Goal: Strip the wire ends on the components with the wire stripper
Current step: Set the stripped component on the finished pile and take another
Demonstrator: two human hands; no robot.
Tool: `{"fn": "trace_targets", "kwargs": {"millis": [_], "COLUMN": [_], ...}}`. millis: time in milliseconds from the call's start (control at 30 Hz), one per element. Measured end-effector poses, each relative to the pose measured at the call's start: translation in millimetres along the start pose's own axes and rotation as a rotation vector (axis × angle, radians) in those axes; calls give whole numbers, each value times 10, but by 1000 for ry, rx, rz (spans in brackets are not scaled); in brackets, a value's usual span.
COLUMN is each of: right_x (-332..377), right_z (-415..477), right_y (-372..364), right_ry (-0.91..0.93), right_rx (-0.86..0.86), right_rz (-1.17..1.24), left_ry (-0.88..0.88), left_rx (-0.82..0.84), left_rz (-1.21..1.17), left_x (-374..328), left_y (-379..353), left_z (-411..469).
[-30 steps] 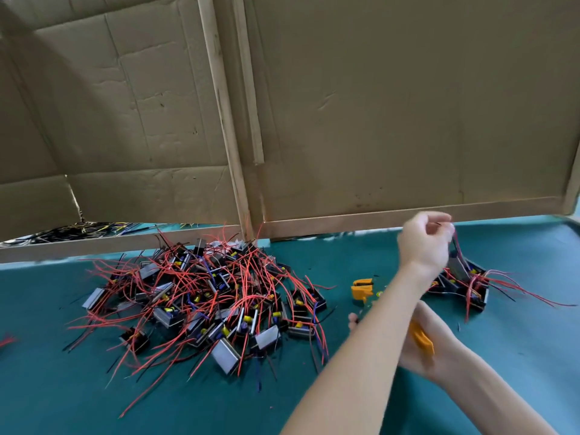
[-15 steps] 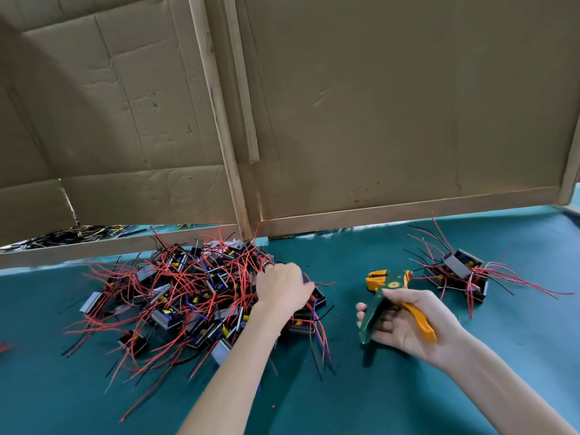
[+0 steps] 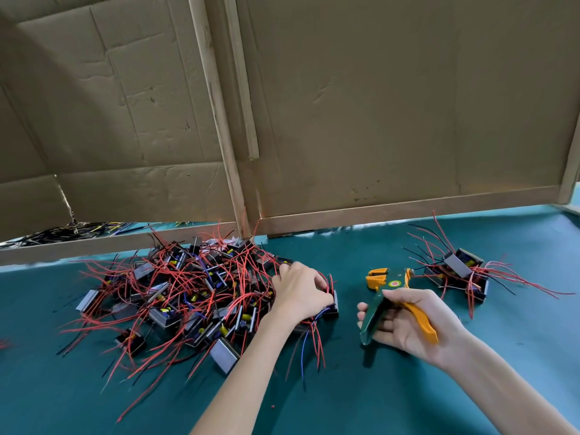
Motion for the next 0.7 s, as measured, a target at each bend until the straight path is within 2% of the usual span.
{"fn": "trace_targets", "kwargs": {"millis": [100, 233, 433, 500, 533, 700], "right_x": [-2, 27, 26, 15, 10, -2], "right_z": [1, 5, 9, 8, 9, 1], "right_y": [-2, 15, 17, 9, 4, -11], "right_ry": [4, 21, 24, 23, 24, 28], "right_rx": [3, -6, -5, -2, -1, 5], "right_rz": [-3, 2, 3, -4, -9, -27], "left_ry": [-30, 74, 449, 510, 510, 491], "left_rx": [-74, -124, -176, -194, -213, -324], "left_rz": [-41, -261, -1019, -1319, -1389, -1460], "left_x": [-67, -52, 119, 136, 155, 293], "left_y": [82, 313, 687, 734, 779, 955], "left_z": [-9, 34, 87, 99, 104, 151]}}
Point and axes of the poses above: each hand's wrist, its own z-axis towards the middle knuckle, its own y-axis out of the back of the hand, x = y × z, the point moved 10 cm from there along z, towards the middle knuckle, and after that the axes turned 15 degrees about -x, right-handed, at the moved point
